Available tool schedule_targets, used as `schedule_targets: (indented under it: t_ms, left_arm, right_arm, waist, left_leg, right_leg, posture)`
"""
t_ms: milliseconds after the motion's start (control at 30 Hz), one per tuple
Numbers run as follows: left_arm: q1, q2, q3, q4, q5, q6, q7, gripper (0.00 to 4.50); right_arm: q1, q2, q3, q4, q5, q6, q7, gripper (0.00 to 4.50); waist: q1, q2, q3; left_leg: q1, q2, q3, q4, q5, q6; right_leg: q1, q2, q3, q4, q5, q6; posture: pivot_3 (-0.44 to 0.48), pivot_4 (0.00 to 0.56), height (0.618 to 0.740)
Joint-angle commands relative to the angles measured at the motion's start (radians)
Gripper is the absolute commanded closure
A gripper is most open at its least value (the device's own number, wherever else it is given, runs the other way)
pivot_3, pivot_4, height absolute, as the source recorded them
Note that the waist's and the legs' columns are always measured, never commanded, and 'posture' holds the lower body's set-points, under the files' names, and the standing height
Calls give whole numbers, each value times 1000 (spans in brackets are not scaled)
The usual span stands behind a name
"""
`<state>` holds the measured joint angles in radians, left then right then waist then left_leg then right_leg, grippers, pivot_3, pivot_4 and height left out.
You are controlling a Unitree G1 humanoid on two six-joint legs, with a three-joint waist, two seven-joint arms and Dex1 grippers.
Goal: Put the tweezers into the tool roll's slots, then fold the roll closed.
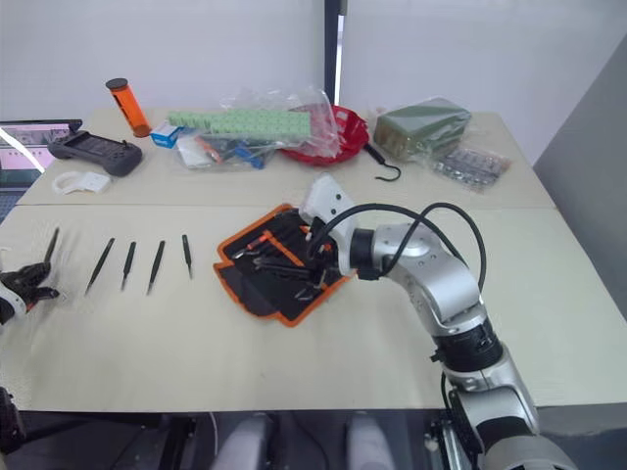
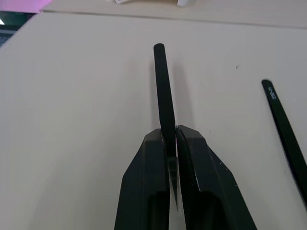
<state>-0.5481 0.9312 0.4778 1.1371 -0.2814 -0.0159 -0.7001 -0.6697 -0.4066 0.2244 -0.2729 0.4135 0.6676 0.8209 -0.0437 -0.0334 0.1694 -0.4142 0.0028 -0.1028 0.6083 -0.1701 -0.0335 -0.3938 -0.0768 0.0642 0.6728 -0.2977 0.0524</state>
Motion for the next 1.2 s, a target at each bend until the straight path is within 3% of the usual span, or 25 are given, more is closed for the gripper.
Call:
schedule_targets:
  t_ms: [33,233,400,500,733,1000,1200]
  left_arm:
    - [9,29,14,-150,-33,33,-19,4467]
    - [38,-73,-42,-741,-155,358,30,4500]
    - [71,-170,-151,-1075,-258,610,36,4500]
    - [73,-219,-257,-1227,-257,706,70,4500]
    - [47,-318,-433,-1458,-273,898,140,4500]
    - [-4,-298,-430,-1471,-326,1036,98,4500]
    - [29,-213,-445,-1483,-290,951,17,4500]
  right_arm:
    - [17,12,-25,4,-7,-22,-30,0]
    - [93,24,-27,65,-38,-65,-64,1821]
    - [154,40,4,106,-91,-105,-90,3542]
    - [189,51,2,129,-116,-125,-113,4461]
    - [258,60,-14,161,-177,-174,-172,4461]
    - [283,90,-12,231,-224,-237,-202,4461]
    - [287,120,-15,274,-237,-267,-213,4461]
  waist:
    - [3,0,0]
    - [13,-2,0]
    - [1,-2,0]
    - [-4,-2,0]
    - [-2,-2,0]
    - [-2,-1,1]
    - [-1,-1,1]
  left_leg:
    - [0,0,0,0,0,0]
    - [-1,-2,-2,2,0,0]
    - [0,-2,-2,2,0,0]
    - [0,-1,-3,2,0,0]
    - [0,-2,-2,2,0,0]
    - [0,-2,-2,2,0,0]
    - [1,-2,-2,2,0,0]
  right_leg:
    - [0,0,0,0,0,0]
    - [2,-1,0,0,0,0]
    - [3,0,0,1,0,0]
    - [2,0,0,2,0,0]
    - [2,0,1,2,0,0]
    - [3,1,1,0,0,0]
    - [3,1,1,0,0,0]
  posture:
    - [0,150,740]
    - [0,150,740]
    - [0,150,740]
    - [0,150,740]
    - [0,150,740]
    - [0,150,740]
    - [0,150,740]
